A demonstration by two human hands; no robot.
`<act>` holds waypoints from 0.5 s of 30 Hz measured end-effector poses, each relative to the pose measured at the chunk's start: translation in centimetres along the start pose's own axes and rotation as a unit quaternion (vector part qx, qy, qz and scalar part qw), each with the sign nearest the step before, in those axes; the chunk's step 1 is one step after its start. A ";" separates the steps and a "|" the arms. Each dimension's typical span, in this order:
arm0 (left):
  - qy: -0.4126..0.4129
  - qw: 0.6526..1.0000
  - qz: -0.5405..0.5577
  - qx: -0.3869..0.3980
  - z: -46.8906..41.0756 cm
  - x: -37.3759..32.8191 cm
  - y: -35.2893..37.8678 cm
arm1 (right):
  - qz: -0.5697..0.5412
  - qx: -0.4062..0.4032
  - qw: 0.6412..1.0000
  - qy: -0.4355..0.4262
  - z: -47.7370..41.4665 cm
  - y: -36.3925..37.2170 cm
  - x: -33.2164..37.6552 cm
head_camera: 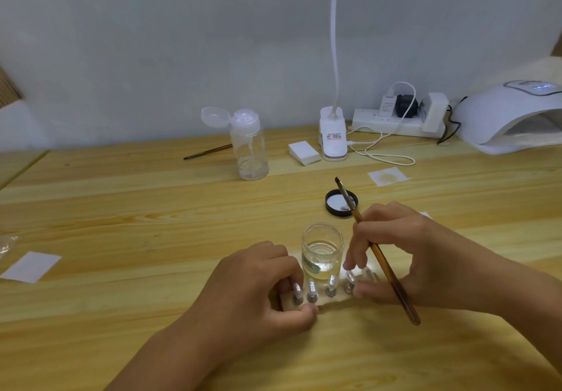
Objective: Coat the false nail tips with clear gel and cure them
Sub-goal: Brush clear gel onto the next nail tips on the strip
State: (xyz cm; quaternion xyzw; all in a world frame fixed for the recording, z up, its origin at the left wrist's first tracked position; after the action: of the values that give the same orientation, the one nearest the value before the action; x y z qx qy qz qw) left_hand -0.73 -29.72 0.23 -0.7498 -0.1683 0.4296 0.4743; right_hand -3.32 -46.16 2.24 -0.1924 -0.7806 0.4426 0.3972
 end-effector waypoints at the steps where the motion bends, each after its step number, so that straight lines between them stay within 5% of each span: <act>1: 0.001 1.000 0.002 0.001 0.0 0.0 0.0 | 0.002 0.005 1.000 0.008 0.1 -0.2 -0.3; 15: -0.003 1.000 0.023 0.009 -0.1 0.0 -0.1 | 0.034 0.047 0.998 0.033 0.5 -0.5 -1.3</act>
State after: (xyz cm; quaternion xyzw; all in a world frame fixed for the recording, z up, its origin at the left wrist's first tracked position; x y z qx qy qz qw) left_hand -0.66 -29.75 0.30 -0.7479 -0.1487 0.4438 0.4707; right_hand -2.91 -47.58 1.93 -0.2147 -0.7384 0.4857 0.4156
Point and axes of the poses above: each hand's wrist, its own z-axis away from the middle knuckle, its own y-axis out of the palm, x = y × z, the point moved 8 cm from there along -z, towards the middle knuckle, and after that the axes turned 12 degrees about -y, right-handed, at the moved point
